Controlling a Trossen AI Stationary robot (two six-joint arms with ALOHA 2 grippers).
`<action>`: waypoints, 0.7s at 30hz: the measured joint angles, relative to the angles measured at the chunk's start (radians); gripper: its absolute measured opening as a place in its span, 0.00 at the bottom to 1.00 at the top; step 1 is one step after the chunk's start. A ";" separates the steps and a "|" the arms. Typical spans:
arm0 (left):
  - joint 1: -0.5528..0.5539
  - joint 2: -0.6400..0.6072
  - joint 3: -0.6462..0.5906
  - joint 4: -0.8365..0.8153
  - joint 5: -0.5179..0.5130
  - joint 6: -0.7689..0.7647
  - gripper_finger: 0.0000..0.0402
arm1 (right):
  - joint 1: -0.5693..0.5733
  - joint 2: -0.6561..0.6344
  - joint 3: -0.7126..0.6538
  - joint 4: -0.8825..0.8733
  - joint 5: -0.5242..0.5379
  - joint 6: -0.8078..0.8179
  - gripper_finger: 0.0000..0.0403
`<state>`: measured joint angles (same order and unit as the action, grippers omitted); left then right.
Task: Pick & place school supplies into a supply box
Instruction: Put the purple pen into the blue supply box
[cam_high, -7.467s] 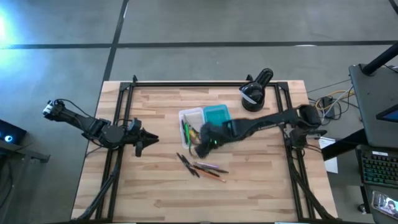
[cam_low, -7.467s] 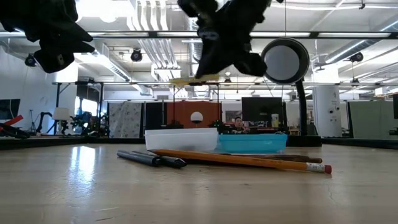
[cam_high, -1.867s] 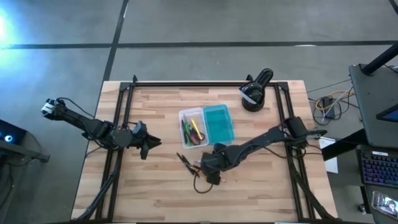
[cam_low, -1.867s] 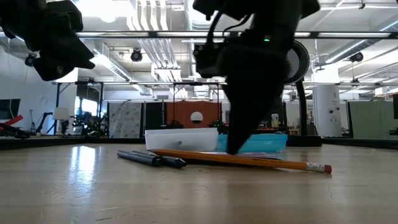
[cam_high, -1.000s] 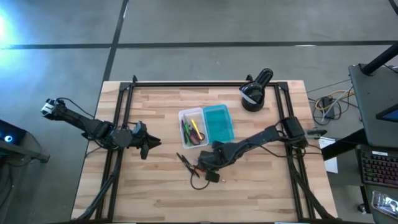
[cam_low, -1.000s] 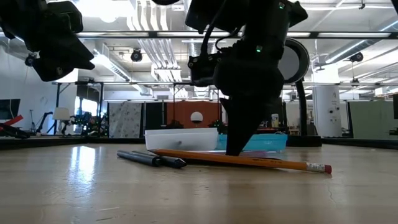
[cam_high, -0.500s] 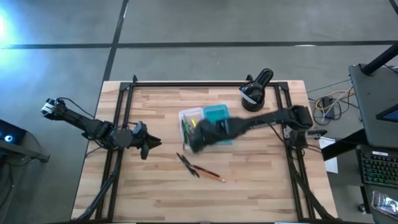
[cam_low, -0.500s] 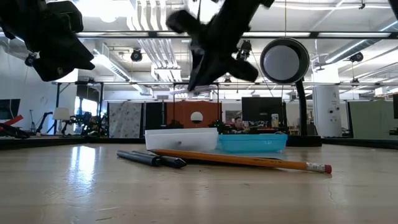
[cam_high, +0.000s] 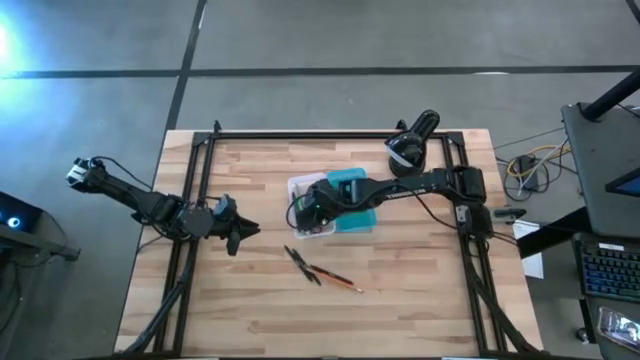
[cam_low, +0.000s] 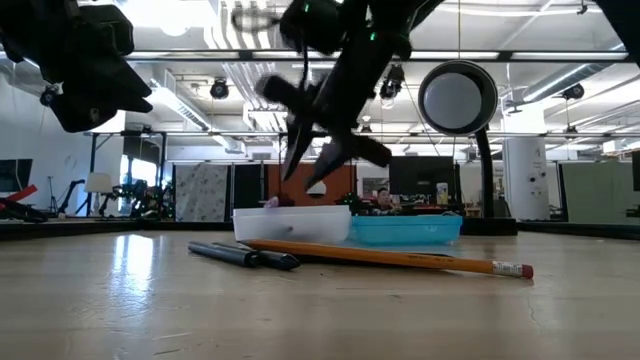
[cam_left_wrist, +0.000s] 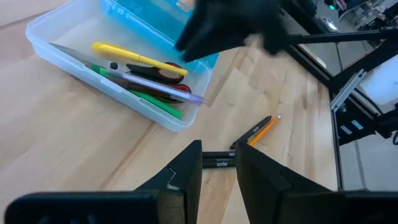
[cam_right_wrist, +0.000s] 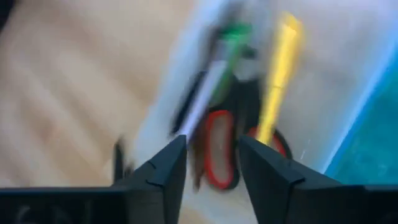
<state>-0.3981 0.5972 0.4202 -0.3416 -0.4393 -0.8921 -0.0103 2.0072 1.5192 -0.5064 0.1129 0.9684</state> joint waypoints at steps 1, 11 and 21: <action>0.000 0.000 0.000 0.000 0.000 0.000 0.20 | 0.019 -0.020 0.004 -0.005 0.007 -0.097 0.36; 0.000 0.007 0.000 0.001 0.000 0.040 0.20 | 0.277 -0.103 -0.004 -0.283 0.023 -0.407 0.41; 0.000 0.041 0.000 0.012 0.000 0.024 0.20 | 0.161 -0.060 -0.008 -0.011 0.107 -0.186 0.33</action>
<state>-0.3981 0.6387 0.4202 -0.3298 -0.4389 -0.8677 0.1508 1.9477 1.5116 -0.5173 0.2198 0.7820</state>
